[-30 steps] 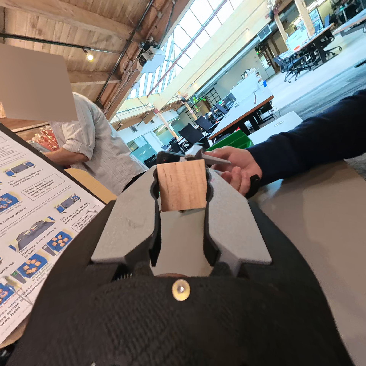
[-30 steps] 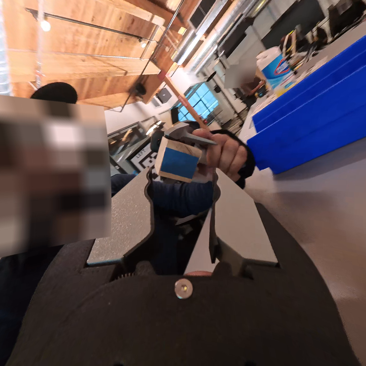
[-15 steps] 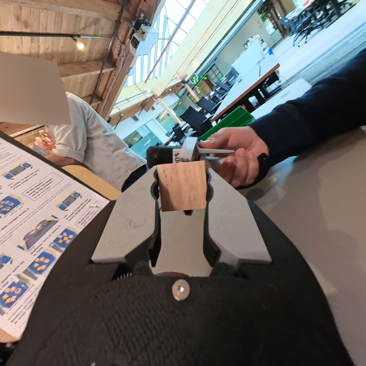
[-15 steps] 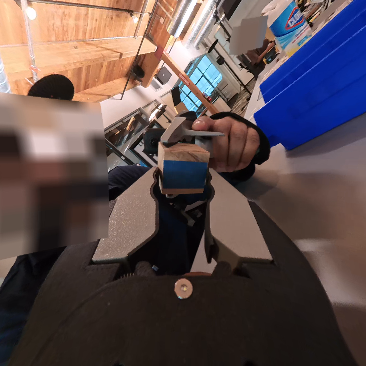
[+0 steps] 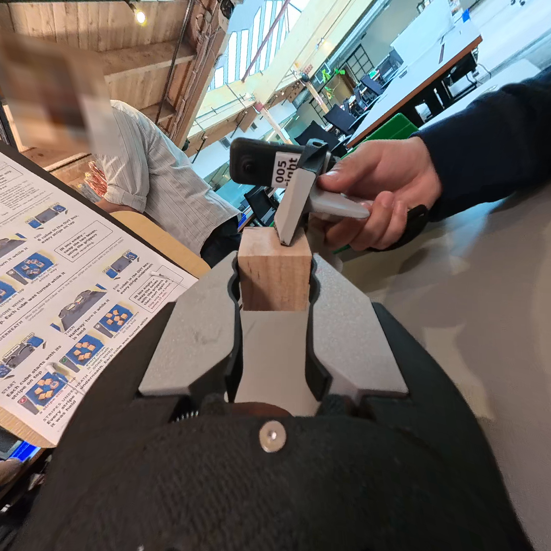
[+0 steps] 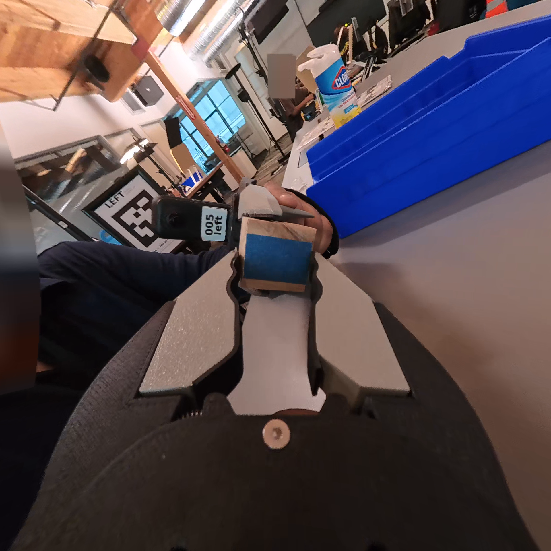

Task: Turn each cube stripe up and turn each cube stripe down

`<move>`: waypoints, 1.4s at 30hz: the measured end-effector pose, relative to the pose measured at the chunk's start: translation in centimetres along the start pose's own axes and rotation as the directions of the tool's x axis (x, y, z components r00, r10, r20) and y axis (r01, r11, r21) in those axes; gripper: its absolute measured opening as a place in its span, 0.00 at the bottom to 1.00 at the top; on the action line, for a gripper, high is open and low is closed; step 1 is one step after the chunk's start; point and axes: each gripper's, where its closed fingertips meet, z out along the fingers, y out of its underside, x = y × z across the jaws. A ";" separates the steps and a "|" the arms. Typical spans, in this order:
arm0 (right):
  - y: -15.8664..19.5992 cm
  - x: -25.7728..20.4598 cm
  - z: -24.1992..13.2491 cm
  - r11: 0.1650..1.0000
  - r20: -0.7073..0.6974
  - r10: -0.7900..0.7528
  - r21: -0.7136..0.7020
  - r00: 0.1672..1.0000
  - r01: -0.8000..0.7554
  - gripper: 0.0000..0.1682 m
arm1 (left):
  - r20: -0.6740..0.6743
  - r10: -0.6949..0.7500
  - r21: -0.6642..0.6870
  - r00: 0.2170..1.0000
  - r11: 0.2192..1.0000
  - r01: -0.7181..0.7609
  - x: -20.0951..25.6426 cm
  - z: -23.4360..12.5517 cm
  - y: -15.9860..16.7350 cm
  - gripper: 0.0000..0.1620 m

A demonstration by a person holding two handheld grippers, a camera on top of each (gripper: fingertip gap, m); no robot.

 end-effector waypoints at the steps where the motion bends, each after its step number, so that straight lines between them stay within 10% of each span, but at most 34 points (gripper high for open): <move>1: 0.1 0.1 0.0 1.000 -0.007 -0.005 -0.004 1.000 0.005 0.26 | -0.004 0.007 -0.006 1.000 1.000 -0.007 0.0 0.0 0.1 0.27; 42: 0.7 0.9 -0.1 1.000 -0.030 0.010 -0.029 0.999 -0.010 0.26 | -0.044 0.026 -0.080 0.999 0.996 -0.030 0.5 0.2 1.3 0.27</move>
